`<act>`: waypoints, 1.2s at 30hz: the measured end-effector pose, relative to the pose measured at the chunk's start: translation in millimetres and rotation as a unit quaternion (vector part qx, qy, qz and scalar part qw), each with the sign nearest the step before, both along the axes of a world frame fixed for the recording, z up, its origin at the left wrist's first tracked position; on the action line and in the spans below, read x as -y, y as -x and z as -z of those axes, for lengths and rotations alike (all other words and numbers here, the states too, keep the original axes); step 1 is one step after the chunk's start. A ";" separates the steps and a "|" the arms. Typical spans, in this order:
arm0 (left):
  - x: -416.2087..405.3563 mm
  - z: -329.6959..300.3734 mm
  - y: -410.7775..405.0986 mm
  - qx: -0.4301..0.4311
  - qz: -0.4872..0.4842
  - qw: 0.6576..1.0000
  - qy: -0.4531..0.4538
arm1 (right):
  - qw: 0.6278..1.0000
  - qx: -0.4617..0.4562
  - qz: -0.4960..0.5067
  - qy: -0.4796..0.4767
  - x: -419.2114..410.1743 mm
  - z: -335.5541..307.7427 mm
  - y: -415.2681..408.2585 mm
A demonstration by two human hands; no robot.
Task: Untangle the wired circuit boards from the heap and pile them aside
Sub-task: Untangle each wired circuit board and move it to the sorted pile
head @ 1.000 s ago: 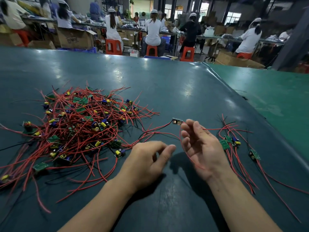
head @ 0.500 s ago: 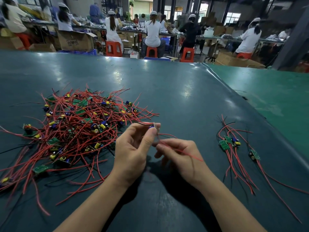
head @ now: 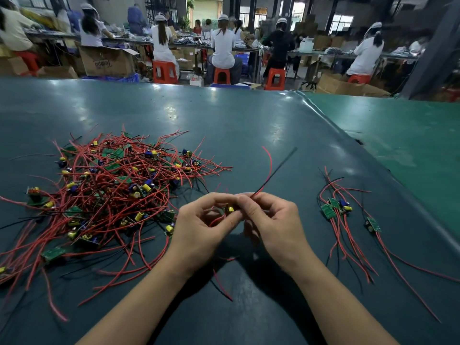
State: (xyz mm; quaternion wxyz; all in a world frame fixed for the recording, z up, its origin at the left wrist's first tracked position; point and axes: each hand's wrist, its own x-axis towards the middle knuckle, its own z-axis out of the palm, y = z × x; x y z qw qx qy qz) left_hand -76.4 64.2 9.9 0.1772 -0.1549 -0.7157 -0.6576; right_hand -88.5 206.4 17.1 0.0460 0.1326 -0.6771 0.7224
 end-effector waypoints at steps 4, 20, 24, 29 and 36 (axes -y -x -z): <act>0.9 -8.2 1.4 0.142 0.090 0.969 -0.179 | 0.998 0.034 0.014 0.052 -6.2 -3.0 4.7; 1.8 -9.7 -2.5 0.266 0.189 0.937 -0.126 | 0.990 0.090 0.059 0.088 -9.1 -5.6 9.6; 1.9 -11.7 -3.7 0.260 0.202 0.938 -0.109 | 0.989 0.045 0.141 0.005 -19.0 -5.3 14.1; 3.9 -11.4 -2.8 0.259 0.223 0.935 -0.091 | 0.986 0.049 0.156 0.032 -16.7 -6.0 14.6; 5.0 -9.1 -1.0 0.263 0.239 0.930 -0.089 | 0.937 0.181 0.099 0.281 -27.7 -15.2 19.7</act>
